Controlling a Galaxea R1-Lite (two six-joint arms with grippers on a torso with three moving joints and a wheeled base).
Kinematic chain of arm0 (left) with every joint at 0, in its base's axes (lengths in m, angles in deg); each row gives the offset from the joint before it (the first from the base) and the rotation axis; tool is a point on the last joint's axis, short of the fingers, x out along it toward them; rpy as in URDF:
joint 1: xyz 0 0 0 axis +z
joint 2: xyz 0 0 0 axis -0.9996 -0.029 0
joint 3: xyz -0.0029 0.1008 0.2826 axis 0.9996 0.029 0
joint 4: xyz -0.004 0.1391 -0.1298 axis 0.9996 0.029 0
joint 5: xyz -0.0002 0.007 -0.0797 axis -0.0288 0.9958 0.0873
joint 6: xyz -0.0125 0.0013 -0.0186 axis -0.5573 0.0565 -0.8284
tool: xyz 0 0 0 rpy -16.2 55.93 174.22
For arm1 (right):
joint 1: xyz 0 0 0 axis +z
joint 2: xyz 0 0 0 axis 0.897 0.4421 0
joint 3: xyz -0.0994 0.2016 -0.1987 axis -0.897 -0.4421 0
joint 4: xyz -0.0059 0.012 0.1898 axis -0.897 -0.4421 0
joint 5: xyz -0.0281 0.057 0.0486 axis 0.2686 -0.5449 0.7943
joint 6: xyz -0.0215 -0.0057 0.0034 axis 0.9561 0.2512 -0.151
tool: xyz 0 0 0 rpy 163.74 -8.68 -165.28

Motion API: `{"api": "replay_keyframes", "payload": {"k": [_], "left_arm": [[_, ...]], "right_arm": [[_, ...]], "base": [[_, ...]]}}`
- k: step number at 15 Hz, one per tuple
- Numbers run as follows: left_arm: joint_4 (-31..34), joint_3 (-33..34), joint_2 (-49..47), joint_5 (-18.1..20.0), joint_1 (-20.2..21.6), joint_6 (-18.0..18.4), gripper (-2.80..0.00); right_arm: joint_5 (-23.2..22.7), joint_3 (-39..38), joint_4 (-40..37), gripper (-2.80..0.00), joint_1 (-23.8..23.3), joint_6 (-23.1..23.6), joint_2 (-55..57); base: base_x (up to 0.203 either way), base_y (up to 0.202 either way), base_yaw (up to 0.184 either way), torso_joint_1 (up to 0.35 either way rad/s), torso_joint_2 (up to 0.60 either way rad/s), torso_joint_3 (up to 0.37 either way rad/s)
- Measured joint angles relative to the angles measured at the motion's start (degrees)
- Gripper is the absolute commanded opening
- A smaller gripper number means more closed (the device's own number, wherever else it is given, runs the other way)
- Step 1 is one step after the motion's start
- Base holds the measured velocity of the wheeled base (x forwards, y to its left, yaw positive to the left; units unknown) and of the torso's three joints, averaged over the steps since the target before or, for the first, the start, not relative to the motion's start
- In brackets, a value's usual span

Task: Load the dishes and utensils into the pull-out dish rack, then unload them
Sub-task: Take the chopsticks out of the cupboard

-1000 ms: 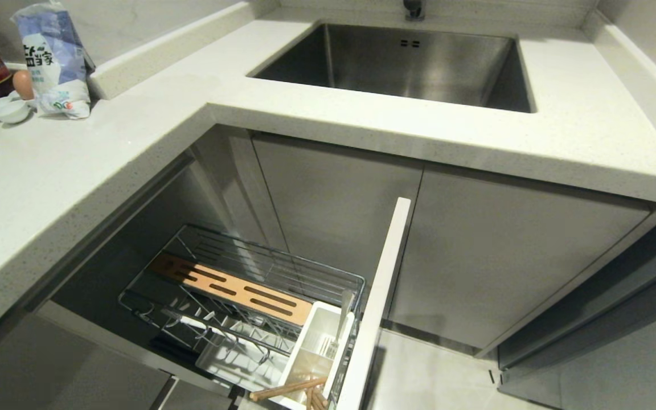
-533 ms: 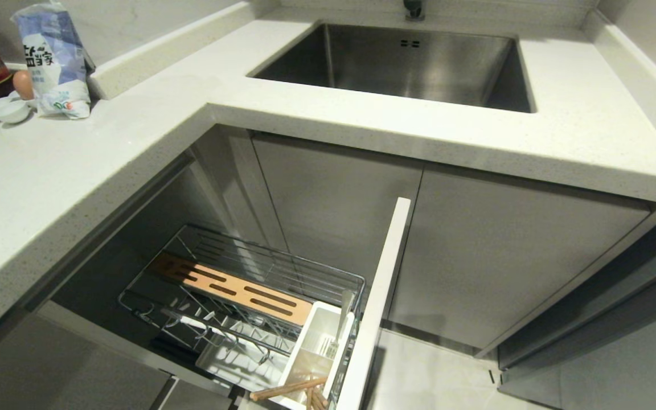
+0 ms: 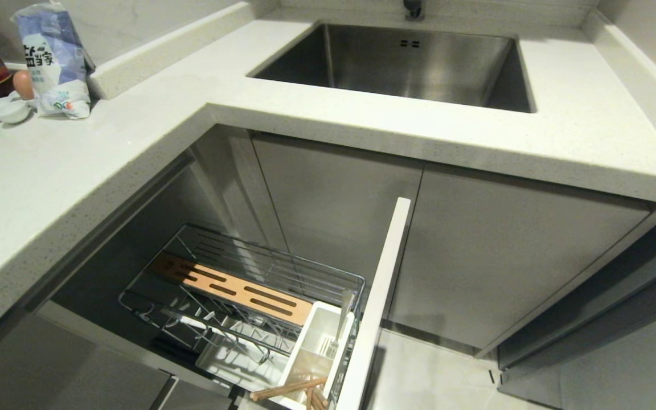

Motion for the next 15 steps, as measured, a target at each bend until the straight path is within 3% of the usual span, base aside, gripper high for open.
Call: {"api": "replay_keyframes", "payload": {"k": [6, 10, 11, 15], "left_arm": [[-0.3, -0.2, 0.8, -0.2, 0.0, 0.0, 0.00], [-0.3, -5.4, 2.7, -0.4, -0.1, 2.3, 0.00], [-0.4, -7.9, 3.1, -0.3, -0.3, 3.0, -2.80], [-0.3, -22.3, 3.0, 0.4, -5.2, 8.3, -2.80]], "right_arm": [[0.0, 0.0, 0.0, -2.80, 0.0, 0.0, 0.0], [0.0, 0.0, 0.0, -2.80, 0.0, 0.0, 0.0], [0.0, 0.0, 0.0, -2.80, 0.0, 0.0, 0.0], [0.0, 0.0, 0.0, -2.80, 0.0, 0.0, 0.0]], "base": [[0.000, 0.000, 0.000, 0.000, 0.00, 0.000], [0.000, 0.000, 0.000, 0.000, 0.00, 0.000], [0.000, 0.000, 0.000, 0.000, 0.00, 0.000], [0.000, 0.000, 0.000, 0.000, 0.00, 0.000]]}}
